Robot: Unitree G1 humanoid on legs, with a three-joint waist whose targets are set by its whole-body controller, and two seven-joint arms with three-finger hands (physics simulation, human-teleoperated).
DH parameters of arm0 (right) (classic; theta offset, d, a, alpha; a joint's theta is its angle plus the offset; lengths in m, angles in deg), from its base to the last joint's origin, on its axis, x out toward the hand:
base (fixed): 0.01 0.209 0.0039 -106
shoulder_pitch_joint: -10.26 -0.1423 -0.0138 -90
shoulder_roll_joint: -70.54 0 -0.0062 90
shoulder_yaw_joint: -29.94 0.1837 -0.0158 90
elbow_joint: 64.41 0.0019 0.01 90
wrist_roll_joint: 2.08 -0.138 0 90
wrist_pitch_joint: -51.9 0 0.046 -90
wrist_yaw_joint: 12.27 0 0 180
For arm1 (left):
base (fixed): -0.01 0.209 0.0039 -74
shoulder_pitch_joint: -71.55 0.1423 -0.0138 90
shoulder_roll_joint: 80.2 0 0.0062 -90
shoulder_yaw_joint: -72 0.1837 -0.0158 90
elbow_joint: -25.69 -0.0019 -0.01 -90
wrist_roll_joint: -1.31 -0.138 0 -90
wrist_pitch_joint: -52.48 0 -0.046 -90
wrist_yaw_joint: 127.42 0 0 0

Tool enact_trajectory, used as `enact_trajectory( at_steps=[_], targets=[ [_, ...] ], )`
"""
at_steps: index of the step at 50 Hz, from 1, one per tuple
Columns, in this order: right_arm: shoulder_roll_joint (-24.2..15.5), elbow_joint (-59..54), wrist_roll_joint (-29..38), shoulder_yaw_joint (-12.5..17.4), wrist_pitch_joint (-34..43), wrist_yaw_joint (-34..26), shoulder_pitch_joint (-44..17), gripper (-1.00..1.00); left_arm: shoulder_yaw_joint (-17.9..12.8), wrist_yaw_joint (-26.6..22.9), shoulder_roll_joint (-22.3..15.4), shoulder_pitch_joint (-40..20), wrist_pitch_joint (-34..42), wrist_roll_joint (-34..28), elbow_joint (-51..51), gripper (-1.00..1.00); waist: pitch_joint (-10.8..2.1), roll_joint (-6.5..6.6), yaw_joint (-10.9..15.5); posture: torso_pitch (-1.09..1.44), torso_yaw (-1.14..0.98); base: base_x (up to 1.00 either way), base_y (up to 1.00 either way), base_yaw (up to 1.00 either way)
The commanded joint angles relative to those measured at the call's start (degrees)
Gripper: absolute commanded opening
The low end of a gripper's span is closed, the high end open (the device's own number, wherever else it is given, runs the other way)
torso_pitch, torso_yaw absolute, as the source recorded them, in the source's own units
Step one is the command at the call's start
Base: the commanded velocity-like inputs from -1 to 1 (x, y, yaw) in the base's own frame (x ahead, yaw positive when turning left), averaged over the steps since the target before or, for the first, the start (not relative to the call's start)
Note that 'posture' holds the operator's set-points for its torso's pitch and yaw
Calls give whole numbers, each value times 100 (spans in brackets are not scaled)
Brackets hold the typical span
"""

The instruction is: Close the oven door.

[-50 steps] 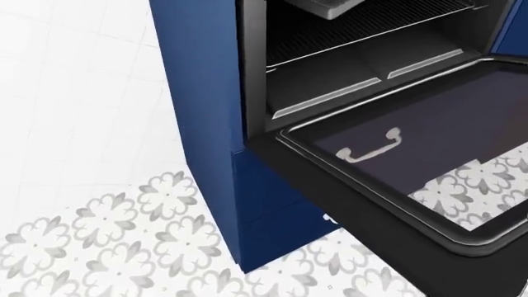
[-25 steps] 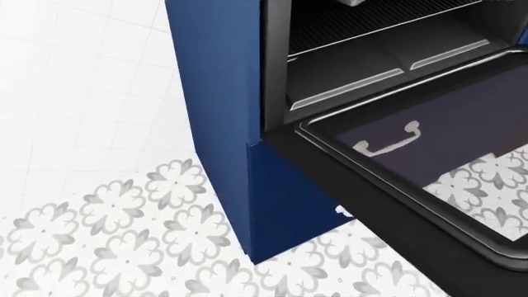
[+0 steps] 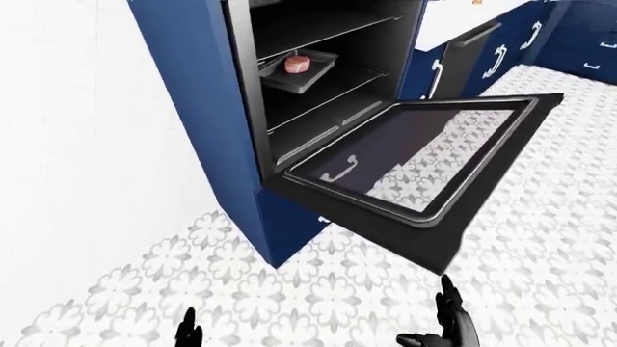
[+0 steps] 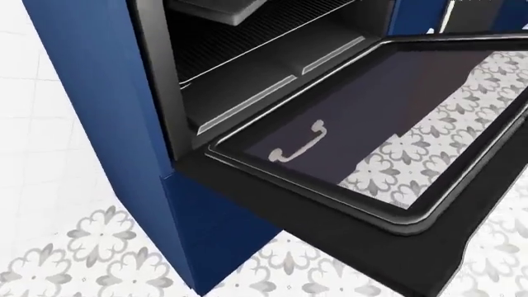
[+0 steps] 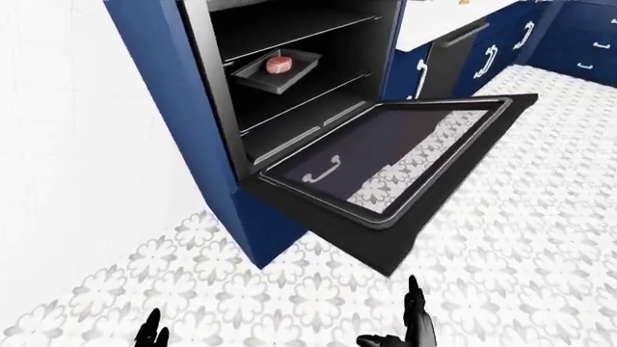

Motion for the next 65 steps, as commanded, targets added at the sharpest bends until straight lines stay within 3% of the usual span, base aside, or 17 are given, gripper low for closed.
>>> enact_trajectory(
  at_steps=[1, 5, 8, 9, 13, 18, 23, 25, 27, 37, 40, 41, 46, 50, 51, 62, 65],
  targets=[
    [-16, 117, -77, 4, -169, -45, -72, 100, -37, -12, -96, -18, -146, 13, 89, 100, -47, -82, 29, 0, 0, -2, 0, -82],
    [-19, 119, -136, 9, -151, -117, -86, 100, -35, 1, -91, -20, -147, 5, 91, 100, 26, 204, 33, 0, 0, -2, 0, -83],
    [-20, 119, -163, 11, -144, -143, -92, 100, -36, -2, -91, -20, -147, 9, 92, 100, 69, 678, 169, 0, 0, -2, 0, -86],
    [-22, 119, -162, 7, -146, -138, -93, 100, -34, 1, -91, -21, -149, 5, 91, 100, 75, 420, 253, 0, 0, -2, 0, -86],
    [-14, 124, -185, 0, -147, -152, -98, 100, -28, 4, -85, -19, -156, 6, 92, 100, 0, 448, 255, 0, 0, -2, 0, -75],
    [-16, 122, -210, -3, -133, -179, -101, 100, -35, -9, -93, -27, -141, 15, 90, 100, 15, 158, 301, 0, 0, -1, 0, -70],
    [-18, 121, -235, -1, -123, -212, -108, 100, -75, -46, -119, -55, -108, 7, 81, 100, -41, -263, 267, 0, 0, -2, 0, -70],
    [-22, 117, -236, 2, -115, -218, -106, 100, -96, -54, -125, -58, -99, -5, 78, 100, -158, -598, 192, 0, 0, -2, 0, -67],
    [-19, 118, -233, 0, -120, -212, -103, 100, -112, -60, -125, -67, -94, -11, 78, 100, -124, -338, 157, 0, 0, -2, 0, -59],
    [7, 120, -253, -7, -142, -244, -86, 100, -102, -27, -84, -25, -153, -41, 89, 100, 17, 212, 267, 0, 0, -2, 0, -51],
    [6, 121, -261, -7, -137, -259, -92, 100, -80, -16, -74, -18, -161, -30, 93, 100, -100, 665, 327, 0, 0, -2, 0, -45],
    [1, 119, -250, -12, -139, -240, -99, 100, -71, -15, -76, -20, -159, -23, 93, 100, -51, 409, 390, 0, 0, -2, 0, -33],
    [-5, 120, -247, -6, -143, -242, -121, 100, -41, -11, -80, -25, -157, 6, 95, 100, -8, 243, 346, 0, 0, 0, 0, -1],
    [2, 126, -356, 43, -111, -377, -146, 100, -26, -12, -80, -22, -157, 22, 95, 100, -17, -177, 355, 0, 0, 0, 0, 0],
    [4, 127, -381, 46, -111, -410, -143, 100, -23, -12, -80, -24, -157, 25, 96, 100, 42, -44, 340, 0, 0, 0, 0, 0],
    [10, 128, -749, 125, 47, -719, -161, 100, -29, -26, -90, -26, -149, 36, 93, 100, -249, 0, 306, 0, 0, 0, 1, 0],
    [-6, 121, -780, 124, 97, -769, -173, 100, -30, -31, -89, -25, -149, 38, 93, 100, -145, 82, 299, 0, 0, 0, 9, 0]
  ],
)
